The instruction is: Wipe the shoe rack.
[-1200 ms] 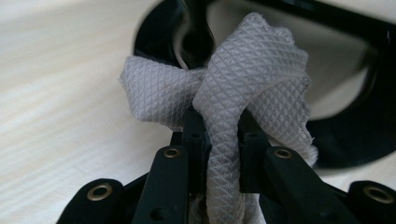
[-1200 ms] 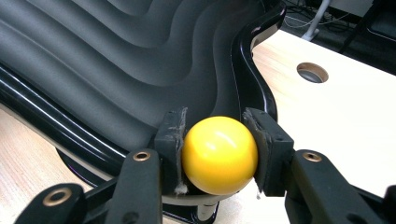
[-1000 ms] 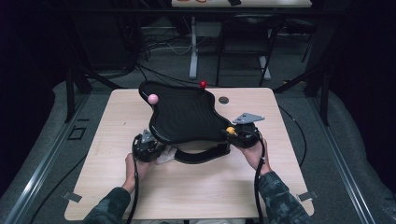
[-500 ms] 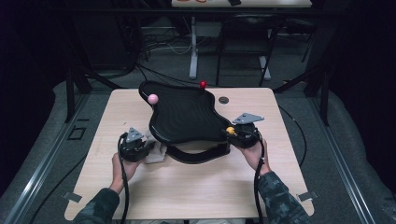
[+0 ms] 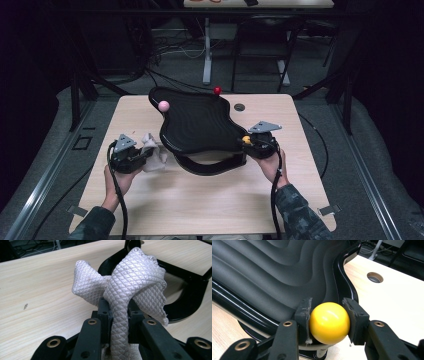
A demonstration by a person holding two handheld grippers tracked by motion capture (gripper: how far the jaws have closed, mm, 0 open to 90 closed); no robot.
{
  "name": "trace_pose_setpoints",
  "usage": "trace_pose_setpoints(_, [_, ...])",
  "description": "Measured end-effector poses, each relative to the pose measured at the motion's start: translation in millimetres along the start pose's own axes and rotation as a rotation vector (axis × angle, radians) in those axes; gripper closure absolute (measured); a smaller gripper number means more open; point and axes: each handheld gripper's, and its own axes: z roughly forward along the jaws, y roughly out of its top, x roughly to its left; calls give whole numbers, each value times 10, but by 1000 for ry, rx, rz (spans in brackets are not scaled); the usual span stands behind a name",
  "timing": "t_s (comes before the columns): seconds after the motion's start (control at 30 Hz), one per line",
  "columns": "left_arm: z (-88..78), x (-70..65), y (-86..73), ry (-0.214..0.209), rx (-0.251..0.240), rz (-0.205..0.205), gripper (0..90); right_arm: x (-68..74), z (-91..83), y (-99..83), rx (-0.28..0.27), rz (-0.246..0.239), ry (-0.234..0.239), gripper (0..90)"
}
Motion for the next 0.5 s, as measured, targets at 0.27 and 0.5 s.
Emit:
trace_pose_setpoints(0.27, [-106, -9, 30, 4, -7, 7, 774, 8, 12, 6, 0, 0, -21, 596])
trace_pose_setpoints(0.5, [-238, -41, 111, 0, -31, 6, 774, 20, 24, 15, 3, 11, -39, 596])
